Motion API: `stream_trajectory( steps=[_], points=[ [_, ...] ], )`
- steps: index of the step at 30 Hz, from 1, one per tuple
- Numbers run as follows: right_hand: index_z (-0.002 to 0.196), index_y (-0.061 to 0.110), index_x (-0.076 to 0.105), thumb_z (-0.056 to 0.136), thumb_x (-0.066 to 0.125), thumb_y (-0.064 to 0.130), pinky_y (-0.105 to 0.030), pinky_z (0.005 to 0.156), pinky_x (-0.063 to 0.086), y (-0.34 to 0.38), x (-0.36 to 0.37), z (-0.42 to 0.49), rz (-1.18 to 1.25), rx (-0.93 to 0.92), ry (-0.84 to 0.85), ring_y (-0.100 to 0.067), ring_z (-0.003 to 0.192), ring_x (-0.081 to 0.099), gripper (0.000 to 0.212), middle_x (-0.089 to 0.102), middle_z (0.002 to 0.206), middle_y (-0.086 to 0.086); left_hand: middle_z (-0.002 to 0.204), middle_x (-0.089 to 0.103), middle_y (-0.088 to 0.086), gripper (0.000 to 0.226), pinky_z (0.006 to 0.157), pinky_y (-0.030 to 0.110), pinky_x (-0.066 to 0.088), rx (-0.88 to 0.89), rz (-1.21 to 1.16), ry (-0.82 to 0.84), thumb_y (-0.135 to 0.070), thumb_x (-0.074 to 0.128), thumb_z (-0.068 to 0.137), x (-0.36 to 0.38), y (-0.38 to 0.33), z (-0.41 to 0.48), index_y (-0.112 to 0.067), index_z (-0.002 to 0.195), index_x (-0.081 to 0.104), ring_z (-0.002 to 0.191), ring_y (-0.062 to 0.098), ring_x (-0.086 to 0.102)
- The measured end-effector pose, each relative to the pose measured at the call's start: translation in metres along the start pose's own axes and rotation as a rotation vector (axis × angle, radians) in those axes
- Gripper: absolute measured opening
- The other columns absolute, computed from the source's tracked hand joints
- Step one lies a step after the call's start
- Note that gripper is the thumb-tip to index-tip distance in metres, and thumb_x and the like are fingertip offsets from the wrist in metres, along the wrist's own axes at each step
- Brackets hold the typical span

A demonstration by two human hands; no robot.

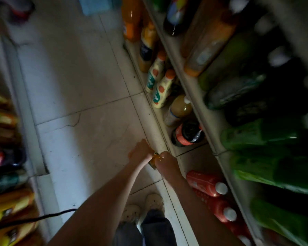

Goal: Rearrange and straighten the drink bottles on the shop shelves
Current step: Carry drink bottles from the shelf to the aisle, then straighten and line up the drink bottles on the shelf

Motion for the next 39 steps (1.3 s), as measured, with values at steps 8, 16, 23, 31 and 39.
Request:
stream_trajectory(
  steps=[8, 16, 23, 31, 39],
  points=[
    [0.111, 0.013, 0.061, 0.09, 0.053, 0.017, -0.022, 0.075, 0.04, 0.128, -0.176, -0.17, 0.167, -0.198, -0.166, -0.023, 0.099, 0.059, 0.023, 0.063, 0.106, -0.006, 0.094, 0.064, 0.004, 0.03, 0.079, 0.03, 0.048, 0.533, -0.282, 0.054, 0.0, 0.054, 0.086, -0.191, -0.198, -0.215, -0.018, 0.109, 0.056, 0.097, 0.025, 0.061],
    [0.098, 0.02, 0.065, 0.089, 0.059, 0.017, -0.031, 0.074, 0.051, 0.205, -0.354, -0.396, 0.291, -0.58, -0.464, -0.015, 0.08, 0.065, 0.012, 0.064, 0.08, 0.009, 0.104, 0.061, -0.014, 0.023, 0.084, 0.025, 0.049, 0.984, -0.06, 0.162, -0.018, 0.05, 0.096, -0.317, -0.331, -0.442, -0.032, 0.111, 0.059, 0.1, 0.005, 0.059],
    [0.095, 0.015, 0.066, 0.085, 0.064, 0.006, -0.014, 0.069, 0.048, 0.199, -0.471, -0.606, 0.314, -0.863, -0.849, 0.001, 0.071, 0.06, 0.014, 0.065, 0.079, 0.01, 0.11, 0.064, -0.01, 0.024, 0.086, 0.018, 0.048, 1.446, 0.072, 0.287, -0.017, 0.052, 0.095, -0.342, -0.435, -0.657, -0.03, 0.113, 0.061, 0.105, -0.001, 0.059],
    [0.096, 0.02, 0.064, 0.085, 0.062, 0.005, -0.011, 0.066, 0.046, 0.131, -0.543, -0.777, 0.165, -0.942, -1.319, -0.005, 0.073, 0.061, 0.019, 0.065, 0.08, 0.008, 0.096, 0.069, -0.014, 0.021, 0.079, 0.015, 0.048, 1.873, -0.172, 0.205, -0.031, 0.05, 0.09, -0.312, -0.498, -0.836, -0.025, 0.102, 0.067, 0.095, 0.001, 0.064],
    [0.121, 0.021, 0.054, 0.088, 0.061, 0.016, -0.009, 0.081, 0.044, 0.078, -0.594, -0.884, -0.015, -0.719, -1.814, 0.002, 0.094, 0.055, 0.034, 0.059, 0.102, 0.011, 0.097, 0.067, -0.019, 0.018, 0.076, 0.01, 0.047, 1.996, -0.309, 0.118, -0.034, 0.058, 0.086, -0.292, -0.547, -0.878, -0.031, 0.102, 0.064, 0.092, -0.005, 0.061]
  ],
)
Point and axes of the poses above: each hand's wrist, its own z-axis towards the middle knuckle, its own x-axis out of the palm, y = z × x, the point moved 9 cm from there along z, towards the middle knuckle
